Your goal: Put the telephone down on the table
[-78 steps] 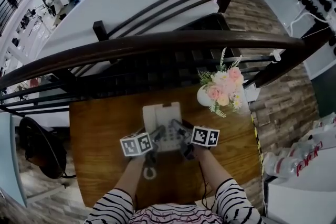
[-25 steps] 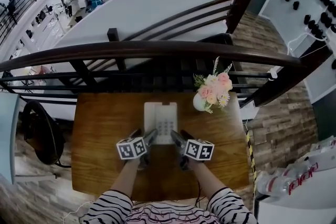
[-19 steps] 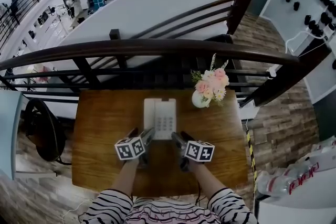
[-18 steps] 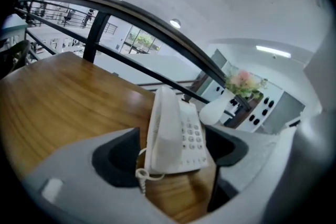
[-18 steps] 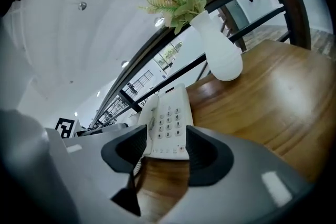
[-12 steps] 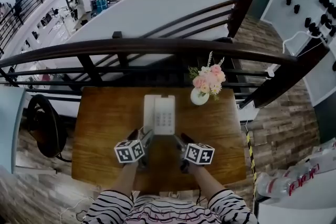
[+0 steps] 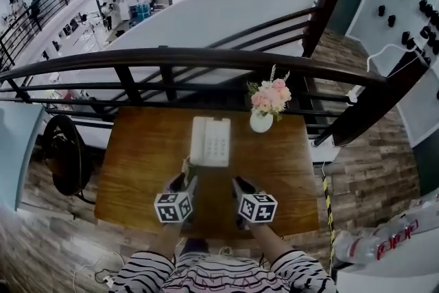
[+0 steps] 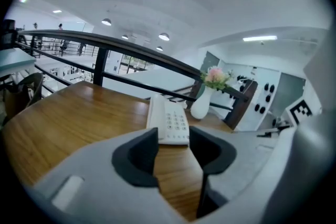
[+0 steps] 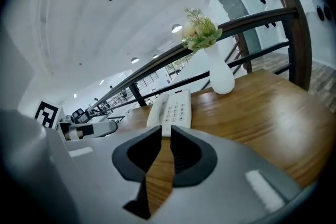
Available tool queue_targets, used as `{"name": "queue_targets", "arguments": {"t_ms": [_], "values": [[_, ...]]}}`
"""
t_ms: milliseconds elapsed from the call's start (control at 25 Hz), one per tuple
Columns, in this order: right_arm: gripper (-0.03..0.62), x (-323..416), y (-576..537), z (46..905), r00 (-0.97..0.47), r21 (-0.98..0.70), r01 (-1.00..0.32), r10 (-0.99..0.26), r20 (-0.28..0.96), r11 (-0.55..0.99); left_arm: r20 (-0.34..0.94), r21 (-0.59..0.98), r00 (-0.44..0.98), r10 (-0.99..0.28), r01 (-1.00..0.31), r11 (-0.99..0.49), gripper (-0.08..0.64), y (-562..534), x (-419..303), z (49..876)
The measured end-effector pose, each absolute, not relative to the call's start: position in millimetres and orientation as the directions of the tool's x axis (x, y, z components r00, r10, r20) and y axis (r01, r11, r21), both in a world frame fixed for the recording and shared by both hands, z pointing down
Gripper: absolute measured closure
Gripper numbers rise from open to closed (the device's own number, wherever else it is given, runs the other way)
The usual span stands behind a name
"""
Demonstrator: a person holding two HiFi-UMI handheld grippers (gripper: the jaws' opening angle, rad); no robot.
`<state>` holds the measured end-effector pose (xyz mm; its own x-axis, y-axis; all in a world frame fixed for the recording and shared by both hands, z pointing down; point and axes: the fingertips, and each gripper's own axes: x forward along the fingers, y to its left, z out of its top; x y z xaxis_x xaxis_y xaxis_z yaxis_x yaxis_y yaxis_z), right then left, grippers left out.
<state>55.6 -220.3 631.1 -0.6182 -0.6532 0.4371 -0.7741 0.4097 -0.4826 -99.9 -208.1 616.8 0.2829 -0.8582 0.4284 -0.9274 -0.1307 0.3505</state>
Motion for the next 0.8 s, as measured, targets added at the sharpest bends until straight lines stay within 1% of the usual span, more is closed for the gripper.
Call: {"name": "queue_targets", "arguments": {"t_ms": [120, 200, 440, 680, 800], "values": [[0.578, 63, -205, 626, -0.626, -0.483, -0.767, -0.659, 0.416, 0.423, 0.413, 0.337, 0.283, -0.866, -0.931, -0.144, 0.408, -188, -89, 612], [0.589, 66, -194, 621, -0.634, -0.486, -0.759, -0.66, 0.404, 0.432, 0.407, 0.33, 0.289, -0.866, -0.931, -0.156, 0.421, -175, -82, 608], [0.592, 81, -158, 606, -0.659, -0.493, -0.737, -0.653, 0.373, 0.463, 0.376, 0.302, 0.3, -0.877, -0.934, -0.19, 0.471, -135, -57, 589], [0.592, 99, -124, 587, -0.683, -0.495, -0.714, -0.651, 0.332, 0.496, 0.35, 0.271, 0.304, -0.886, -0.938, -0.215, 0.502, -96, -35, 576], [0.592, 105, -105, 580, -0.69, -0.493, -0.706, -0.651, 0.316, 0.509, 0.341, 0.255, 0.296, -0.892, -0.943, -0.216, 0.554, -76, -29, 571]]}}
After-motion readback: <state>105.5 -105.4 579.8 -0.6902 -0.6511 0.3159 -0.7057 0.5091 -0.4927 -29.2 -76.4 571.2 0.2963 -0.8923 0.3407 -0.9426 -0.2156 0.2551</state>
